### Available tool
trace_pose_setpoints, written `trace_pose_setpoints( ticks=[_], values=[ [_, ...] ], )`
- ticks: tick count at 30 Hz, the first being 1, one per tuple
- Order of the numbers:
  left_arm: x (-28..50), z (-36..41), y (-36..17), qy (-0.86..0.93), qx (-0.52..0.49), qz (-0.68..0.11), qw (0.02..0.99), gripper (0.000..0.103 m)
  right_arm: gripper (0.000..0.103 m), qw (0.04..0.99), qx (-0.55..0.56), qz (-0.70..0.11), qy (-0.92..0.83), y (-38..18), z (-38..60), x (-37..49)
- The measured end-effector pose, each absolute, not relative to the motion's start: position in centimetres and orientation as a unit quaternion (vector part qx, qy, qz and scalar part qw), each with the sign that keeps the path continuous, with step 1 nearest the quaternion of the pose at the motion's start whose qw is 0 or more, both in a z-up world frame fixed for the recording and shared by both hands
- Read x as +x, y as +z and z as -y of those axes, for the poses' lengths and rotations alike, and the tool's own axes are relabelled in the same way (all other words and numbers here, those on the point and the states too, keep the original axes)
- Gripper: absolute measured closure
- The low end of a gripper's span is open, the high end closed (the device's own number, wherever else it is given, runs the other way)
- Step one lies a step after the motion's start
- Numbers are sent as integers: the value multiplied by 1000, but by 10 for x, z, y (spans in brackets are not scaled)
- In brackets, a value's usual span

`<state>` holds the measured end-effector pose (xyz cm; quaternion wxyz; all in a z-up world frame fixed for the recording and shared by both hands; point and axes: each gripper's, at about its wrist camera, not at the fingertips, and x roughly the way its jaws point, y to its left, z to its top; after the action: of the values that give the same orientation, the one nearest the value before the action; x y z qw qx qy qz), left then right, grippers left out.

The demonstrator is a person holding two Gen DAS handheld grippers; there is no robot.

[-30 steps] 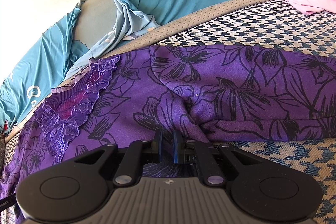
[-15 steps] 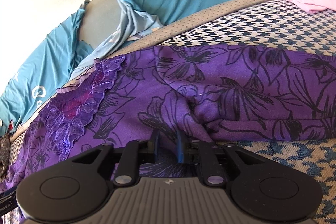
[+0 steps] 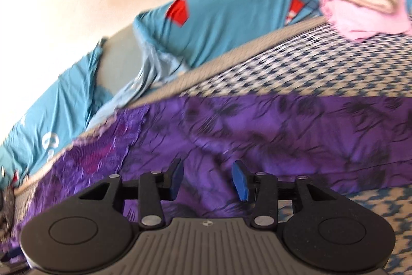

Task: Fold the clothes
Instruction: 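Open both grippers to release the purple blouse hem, then move the right gripper to the purple sleeve end and pinch it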

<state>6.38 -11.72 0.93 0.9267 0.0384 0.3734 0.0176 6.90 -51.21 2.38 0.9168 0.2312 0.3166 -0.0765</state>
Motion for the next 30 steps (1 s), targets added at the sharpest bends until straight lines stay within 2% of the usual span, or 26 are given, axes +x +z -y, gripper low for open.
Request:
trace_pose_setpoints(
  ticks=[11, 24, 30],
  values=[
    [77, 85, -14, 41, -50, -438, 897, 11, 58, 876, 293, -301, -236, 21, 614, 20],
    [74, 99, -21, 37, -11, -435, 899, 1, 58, 819, 423, -254, -291, 16, 684, -53],
    [74, 105, -23, 35, 1, -440, 897, 0, 57, 805, 461, -233, -292, 1, 697, -54]
  ],
)
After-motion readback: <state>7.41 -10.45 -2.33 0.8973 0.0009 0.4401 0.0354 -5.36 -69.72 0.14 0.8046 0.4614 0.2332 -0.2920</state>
